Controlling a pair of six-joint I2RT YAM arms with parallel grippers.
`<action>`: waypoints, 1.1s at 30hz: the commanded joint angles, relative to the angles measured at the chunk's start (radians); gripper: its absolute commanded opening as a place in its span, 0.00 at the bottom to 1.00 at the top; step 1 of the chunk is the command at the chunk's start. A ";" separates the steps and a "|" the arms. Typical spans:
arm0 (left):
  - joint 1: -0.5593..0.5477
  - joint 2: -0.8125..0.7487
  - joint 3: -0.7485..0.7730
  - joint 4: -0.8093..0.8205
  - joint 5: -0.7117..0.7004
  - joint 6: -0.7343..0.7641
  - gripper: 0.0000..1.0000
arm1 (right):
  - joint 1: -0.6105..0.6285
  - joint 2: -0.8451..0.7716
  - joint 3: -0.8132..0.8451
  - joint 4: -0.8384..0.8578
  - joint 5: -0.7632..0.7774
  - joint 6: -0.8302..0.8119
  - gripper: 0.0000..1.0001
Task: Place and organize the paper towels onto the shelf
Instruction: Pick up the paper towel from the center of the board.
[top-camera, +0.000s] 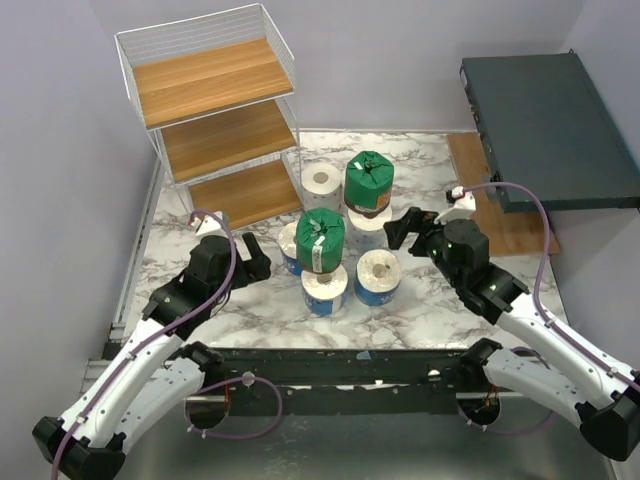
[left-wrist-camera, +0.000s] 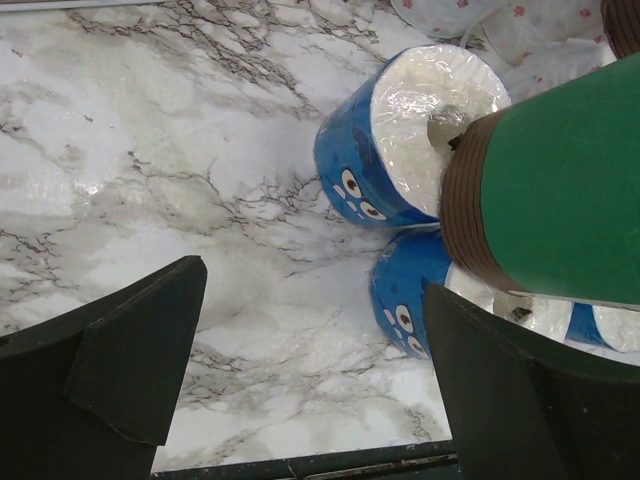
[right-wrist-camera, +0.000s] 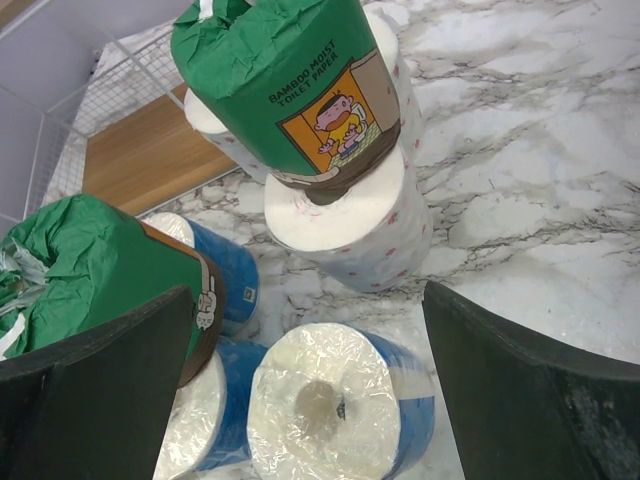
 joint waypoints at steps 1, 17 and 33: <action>0.002 -0.011 0.036 -0.001 0.041 0.049 0.99 | 0.002 0.037 0.071 -0.074 0.010 -0.002 1.00; 0.002 0.000 0.102 -0.037 0.015 0.059 0.99 | 0.002 0.095 0.189 -0.125 -0.019 0.095 1.00; -0.024 0.028 0.191 0.064 0.169 0.139 0.97 | 0.002 0.070 0.189 -0.144 -0.034 0.042 1.00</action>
